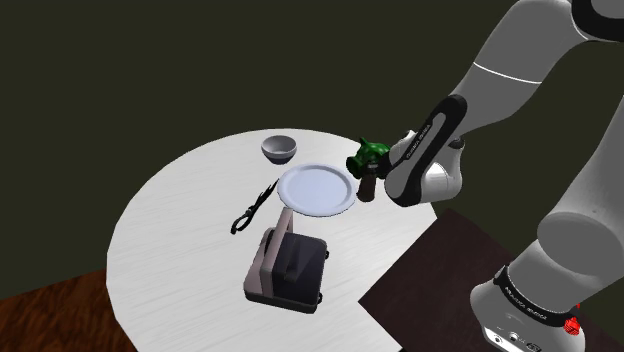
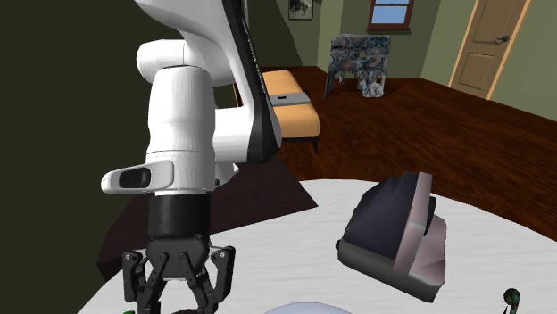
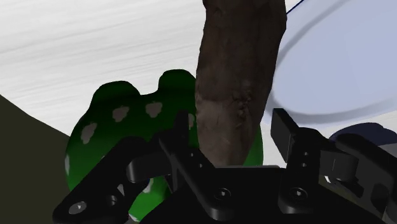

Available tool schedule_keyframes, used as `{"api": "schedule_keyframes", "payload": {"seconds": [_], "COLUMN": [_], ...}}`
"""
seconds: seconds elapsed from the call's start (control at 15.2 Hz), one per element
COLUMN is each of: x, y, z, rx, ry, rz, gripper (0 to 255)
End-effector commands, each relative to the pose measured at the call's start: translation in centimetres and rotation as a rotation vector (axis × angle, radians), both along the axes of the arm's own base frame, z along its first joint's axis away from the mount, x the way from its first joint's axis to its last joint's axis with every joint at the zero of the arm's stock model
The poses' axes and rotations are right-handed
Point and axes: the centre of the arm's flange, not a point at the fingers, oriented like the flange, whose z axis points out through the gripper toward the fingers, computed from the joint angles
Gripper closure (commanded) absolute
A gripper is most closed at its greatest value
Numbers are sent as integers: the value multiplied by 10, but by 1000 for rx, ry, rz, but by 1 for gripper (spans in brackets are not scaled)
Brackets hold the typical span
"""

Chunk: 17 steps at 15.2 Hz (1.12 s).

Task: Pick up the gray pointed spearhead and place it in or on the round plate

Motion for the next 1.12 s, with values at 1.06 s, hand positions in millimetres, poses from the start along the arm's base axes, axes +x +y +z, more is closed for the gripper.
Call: {"api": "schedule_keyframes", "payload": {"seconds": [1.06], "x": [0], "y": [0], "z": [42], "rx": [0], "ry": [-1], "rz": [0], "gripper": [255]}}
